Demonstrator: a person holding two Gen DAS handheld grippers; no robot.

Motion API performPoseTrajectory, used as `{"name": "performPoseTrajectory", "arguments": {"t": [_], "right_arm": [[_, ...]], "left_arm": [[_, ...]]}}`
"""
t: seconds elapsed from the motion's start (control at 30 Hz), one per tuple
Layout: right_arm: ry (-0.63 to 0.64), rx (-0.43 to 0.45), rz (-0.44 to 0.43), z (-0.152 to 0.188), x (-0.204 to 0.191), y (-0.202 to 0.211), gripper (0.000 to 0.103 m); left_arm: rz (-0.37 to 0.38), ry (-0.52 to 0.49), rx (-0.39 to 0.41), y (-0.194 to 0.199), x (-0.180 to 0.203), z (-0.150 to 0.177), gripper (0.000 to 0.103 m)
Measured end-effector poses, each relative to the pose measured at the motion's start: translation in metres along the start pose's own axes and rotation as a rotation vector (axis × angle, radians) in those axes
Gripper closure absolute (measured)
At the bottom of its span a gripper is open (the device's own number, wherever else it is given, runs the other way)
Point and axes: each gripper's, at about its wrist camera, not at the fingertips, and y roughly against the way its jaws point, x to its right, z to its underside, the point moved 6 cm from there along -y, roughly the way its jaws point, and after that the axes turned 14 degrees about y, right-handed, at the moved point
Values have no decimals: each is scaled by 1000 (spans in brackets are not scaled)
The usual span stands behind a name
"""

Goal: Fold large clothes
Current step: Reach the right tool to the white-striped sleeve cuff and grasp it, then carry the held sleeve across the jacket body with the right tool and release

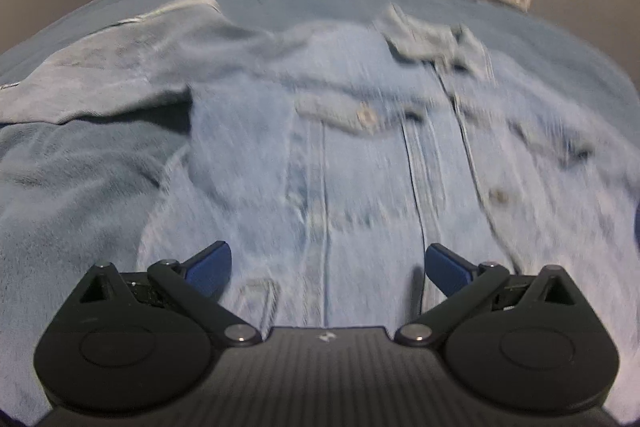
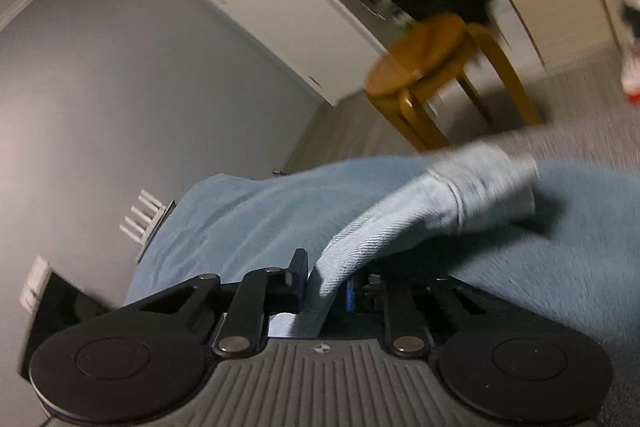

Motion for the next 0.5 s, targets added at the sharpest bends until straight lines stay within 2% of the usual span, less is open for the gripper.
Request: {"name": "performPoseTrajectory", "arguments": {"t": [0.1,0.23,0.33,0.43,0.5], "right_arm": [[78,16,-10,-12,-19,4,87],[218,40,-30,-11,-44,8,87],[361,62,-63,-8,-75,17,89],[534,109,-131,-4,-115,29,90],[637,151,-208,1,-143,41,90]], "left_arm": [[5,-8,27,0,1,-9,0],[-19,-113,50,-2,10,-4,0],[1,-184,43,-1,19,3,0],[14,-192,44,2,21,6,0],[39,-166,26,2,20,6,0]]}}
